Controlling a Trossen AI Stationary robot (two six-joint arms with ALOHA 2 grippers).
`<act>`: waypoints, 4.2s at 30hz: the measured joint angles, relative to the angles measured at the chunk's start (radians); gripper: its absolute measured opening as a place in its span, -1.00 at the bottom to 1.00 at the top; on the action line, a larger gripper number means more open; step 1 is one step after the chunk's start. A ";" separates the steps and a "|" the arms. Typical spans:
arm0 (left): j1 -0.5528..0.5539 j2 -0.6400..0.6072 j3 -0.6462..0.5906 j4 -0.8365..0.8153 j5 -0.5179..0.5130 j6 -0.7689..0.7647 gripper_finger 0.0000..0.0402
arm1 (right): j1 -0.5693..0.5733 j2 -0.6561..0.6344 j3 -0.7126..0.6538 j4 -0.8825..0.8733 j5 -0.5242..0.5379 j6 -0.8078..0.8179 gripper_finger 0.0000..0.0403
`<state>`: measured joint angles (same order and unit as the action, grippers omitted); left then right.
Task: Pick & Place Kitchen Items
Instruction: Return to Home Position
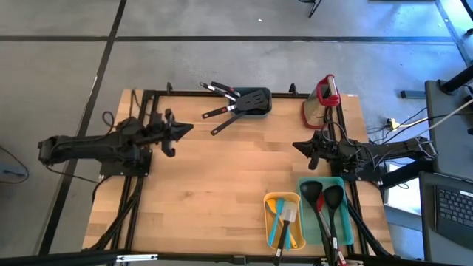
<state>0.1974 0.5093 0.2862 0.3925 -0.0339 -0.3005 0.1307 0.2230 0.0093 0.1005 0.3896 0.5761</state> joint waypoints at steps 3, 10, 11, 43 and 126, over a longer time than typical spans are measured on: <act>-0.022 -0.122 -0.067 -0.001 -0.048 0.000 -0.99 | 0.000 0.000 0.000 0.000 0.000 0.000 -0.99; -0.067 -0.332 -0.103 -0.159 -0.109 0.052 -0.99 | 0.000 0.000 0.000 0.000 0.000 0.000 -0.99; -0.069 -0.353 -0.103 -0.205 -0.120 0.058 -0.98 | 0.000 0.000 0.000 0.000 0.000 0.000 -0.99; -0.074 -0.509 -0.277 -0.274 -0.094 0.013 -0.99 | 0.000 0.000 0.000 0.000 0.002 0.000 -0.99; -0.071 -0.490 -0.277 -0.359 -0.099 -0.062 -0.96 | 0.000 0.000 0.001 -0.008 0.001 -0.001 -0.99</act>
<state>0.1261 0.0196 0.0090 0.0338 -0.1326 -0.3630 0.1304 0.2230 0.0101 0.0929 0.3906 0.5756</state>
